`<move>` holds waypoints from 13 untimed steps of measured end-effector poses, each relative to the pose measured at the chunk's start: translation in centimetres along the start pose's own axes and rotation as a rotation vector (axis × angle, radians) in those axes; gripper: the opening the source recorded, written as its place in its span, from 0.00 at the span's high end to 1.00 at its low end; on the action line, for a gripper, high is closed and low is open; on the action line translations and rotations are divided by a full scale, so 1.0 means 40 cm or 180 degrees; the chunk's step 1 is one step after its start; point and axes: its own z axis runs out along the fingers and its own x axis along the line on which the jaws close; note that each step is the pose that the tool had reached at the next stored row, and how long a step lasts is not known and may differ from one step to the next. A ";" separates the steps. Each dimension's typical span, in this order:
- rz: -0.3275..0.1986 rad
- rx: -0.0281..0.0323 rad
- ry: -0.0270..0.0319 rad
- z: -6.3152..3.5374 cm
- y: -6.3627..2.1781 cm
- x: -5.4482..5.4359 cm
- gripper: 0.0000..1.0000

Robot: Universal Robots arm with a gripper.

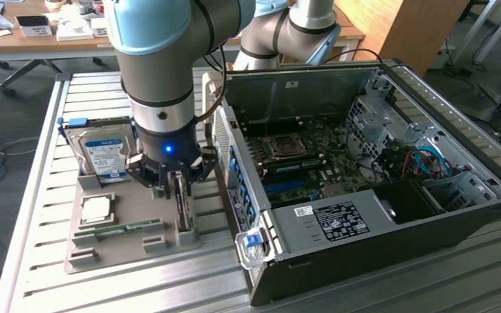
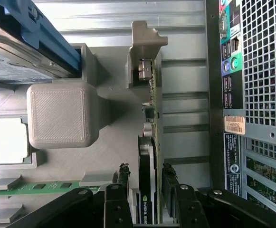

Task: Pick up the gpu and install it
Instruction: 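Pick up the gpu and move the gpu toward the slot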

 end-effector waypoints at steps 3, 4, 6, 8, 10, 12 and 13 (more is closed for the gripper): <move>0.0000 0.0000 0.0000 0.007 0.000 0.000 0.58; 0.0000 0.0000 0.0000 0.010 0.000 0.000 0.58; 0.0000 0.0000 0.0000 0.016 -0.001 0.000 0.58; 0.0000 0.0000 0.0000 0.020 -0.001 0.001 0.58; 0.0000 0.0000 0.0001 0.021 -0.001 0.001 0.58; 0.0000 0.0000 0.0000 0.024 -0.001 0.001 0.58; 0.0000 0.0000 0.0000 0.024 -0.001 0.001 0.58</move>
